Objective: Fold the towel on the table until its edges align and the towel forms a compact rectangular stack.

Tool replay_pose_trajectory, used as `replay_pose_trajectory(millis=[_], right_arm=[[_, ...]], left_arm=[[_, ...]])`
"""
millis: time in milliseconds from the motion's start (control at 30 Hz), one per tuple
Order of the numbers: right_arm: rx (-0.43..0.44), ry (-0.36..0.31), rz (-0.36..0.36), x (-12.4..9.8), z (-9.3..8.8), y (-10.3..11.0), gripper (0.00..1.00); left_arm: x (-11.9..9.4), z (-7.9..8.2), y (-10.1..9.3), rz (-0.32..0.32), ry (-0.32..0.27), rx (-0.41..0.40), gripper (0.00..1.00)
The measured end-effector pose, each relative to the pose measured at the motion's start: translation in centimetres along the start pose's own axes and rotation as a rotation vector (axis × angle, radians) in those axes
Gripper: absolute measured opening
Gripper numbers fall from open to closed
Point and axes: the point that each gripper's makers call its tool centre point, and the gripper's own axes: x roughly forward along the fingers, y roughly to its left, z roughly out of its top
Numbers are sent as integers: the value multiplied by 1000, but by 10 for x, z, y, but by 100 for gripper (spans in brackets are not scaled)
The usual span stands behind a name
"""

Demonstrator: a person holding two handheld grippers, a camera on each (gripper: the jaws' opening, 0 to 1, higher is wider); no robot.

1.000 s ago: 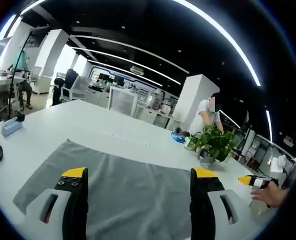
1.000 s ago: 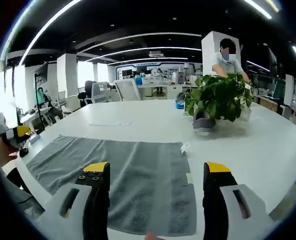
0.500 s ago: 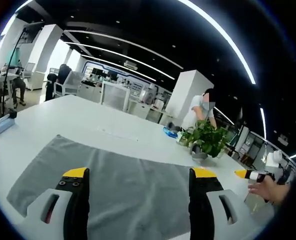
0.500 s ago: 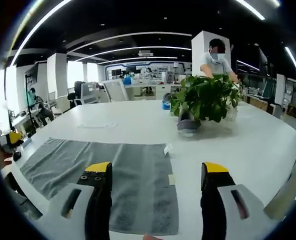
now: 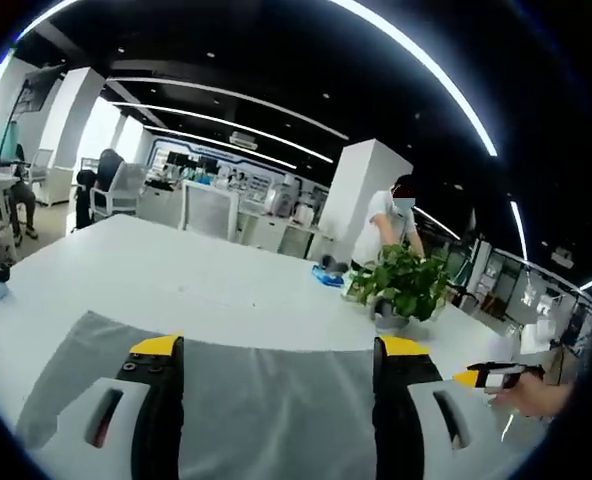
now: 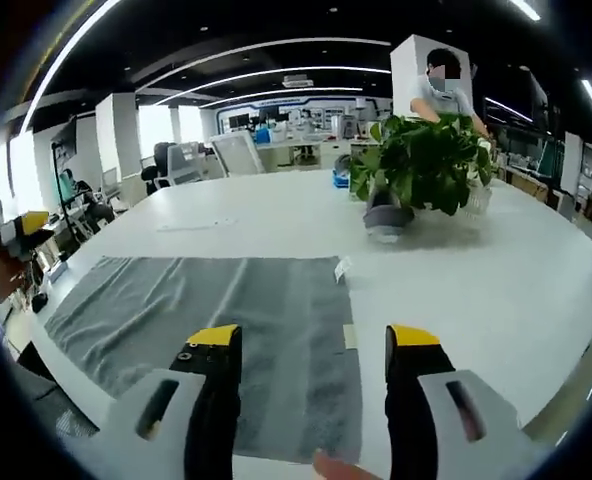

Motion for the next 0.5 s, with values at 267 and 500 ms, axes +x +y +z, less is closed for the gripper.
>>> replay_pose_trajectory(millis=[267,500], right_arm=[[61,118,7,-2,-40,-18,45],[116,207,16,-5,-82,-24,36]], left_arm=[[36,12,-43,-105,-3,18,73],[65,15,-87,-210,15,37,67]])
